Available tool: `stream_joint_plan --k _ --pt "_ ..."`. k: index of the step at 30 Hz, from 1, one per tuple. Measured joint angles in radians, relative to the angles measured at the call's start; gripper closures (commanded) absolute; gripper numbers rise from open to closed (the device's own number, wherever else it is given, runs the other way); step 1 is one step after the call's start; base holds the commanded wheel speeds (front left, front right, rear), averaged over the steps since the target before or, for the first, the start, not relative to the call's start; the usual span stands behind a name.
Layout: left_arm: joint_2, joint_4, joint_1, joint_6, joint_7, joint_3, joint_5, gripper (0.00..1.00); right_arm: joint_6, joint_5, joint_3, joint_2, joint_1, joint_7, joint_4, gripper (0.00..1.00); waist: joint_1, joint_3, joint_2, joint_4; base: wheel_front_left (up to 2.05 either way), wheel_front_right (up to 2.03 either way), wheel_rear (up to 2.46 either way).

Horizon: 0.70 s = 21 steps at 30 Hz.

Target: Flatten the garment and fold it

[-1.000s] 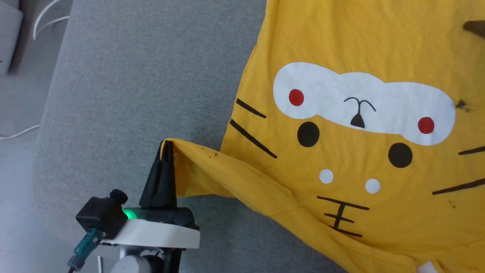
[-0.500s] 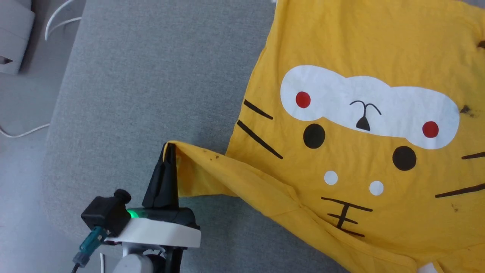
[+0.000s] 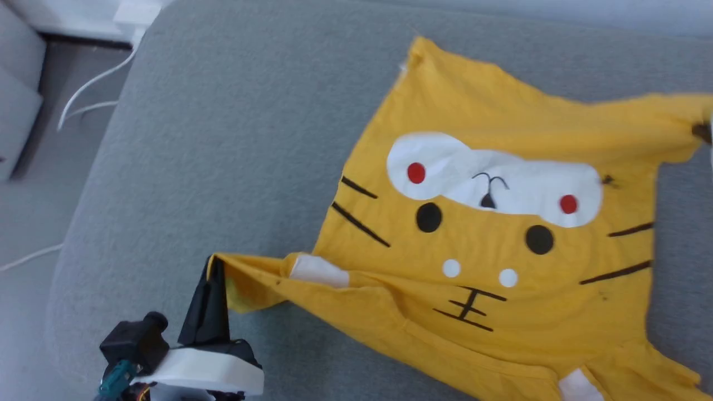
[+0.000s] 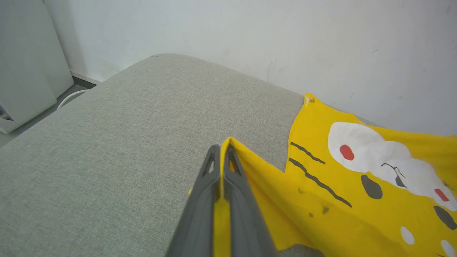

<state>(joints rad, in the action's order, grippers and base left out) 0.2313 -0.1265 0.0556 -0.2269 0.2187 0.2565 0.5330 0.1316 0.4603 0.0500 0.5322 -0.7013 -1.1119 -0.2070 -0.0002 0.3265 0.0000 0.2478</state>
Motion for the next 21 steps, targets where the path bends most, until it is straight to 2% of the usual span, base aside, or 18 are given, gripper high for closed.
stream_joint_plan --k 3,4,6,9,12,14,19,20,21 --pt "0.017 -0.012 0.026 -0.023 -0.018 -0.018 -0.006 1.00 0.000 0.038 -0.039 0.063 0.158 -0.015 0.129 1.00 0.0000 -0.032 0.0000 -0.042 0.00 0.00 0.00" --pt "0.017 -0.012 0.026 -0.023 -0.018 -0.018 -0.006 1.00 0.000 0.038 -0.039 0.063 0.158 -0.015 0.129 1.00 0.0000 -0.032 0.0000 -0.042 0.00 0.00 0.00" --pt "0.031 -0.021 0.041 -0.038 -0.027 -0.032 -0.007 1.00 0.000 0.050 -0.093 0.086 0.279 -0.020 0.206 1.00 0.0000 -0.049 0.0000 -0.074 0.00 0.00 0.00" --pt "0.052 -0.029 0.065 -0.054 -0.044 -0.056 -0.007 1.00 0.000 0.056 -0.189 0.081 0.467 -0.020 0.276 1.00 0.0000 -0.073 0.0000 -0.122 0.00 0.00 0.00" --pt "0.068 -0.036 0.088 -0.067 -0.060 -0.068 -0.007 1.00 0.000 0.052 -0.289 0.029 0.644 -0.013 0.329 1.00 0.0000 -0.095 0.0000 -0.167 0.00 0.00 0.00" --pt "0.073 -0.037 0.102 -0.074 -0.069 -0.071 -0.007 1.00 0.000 0.050 -0.354 -0.035 0.755 -0.003 0.361 1.00 0.0000 -0.110 0.0000 -0.193 0.00 0.00 0.00" --pt "0.078 -0.040 0.122 -0.083 -0.088 -0.072 -0.006 1.00 0.000 0.032 -0.446 -0.222 0.995 0.025 0.403 1.00 -0.0001 -0.149 0.0000 -0.239 0.00 0.00 0.00" --pt "0.079 -0.040 0.127 -0.083 -0.091 -0.071 -0.005 1.00 0.000 0.032 -0.454 -0.260 1.031 0.036 0.407 0.56 -0.0001 -0.155 0.0000 -0.247 0.00 0.00 0.00" --pt "0.079 -0.040 0.130 -0.084 -0.095 -0.071 -0.005 1.00 0.000 0.033 -0.457 -0.296 1.058 0.059 0.411 0.00 0.0000 -0.160 0.0000 -0.253 0.00 0.00 0.00"
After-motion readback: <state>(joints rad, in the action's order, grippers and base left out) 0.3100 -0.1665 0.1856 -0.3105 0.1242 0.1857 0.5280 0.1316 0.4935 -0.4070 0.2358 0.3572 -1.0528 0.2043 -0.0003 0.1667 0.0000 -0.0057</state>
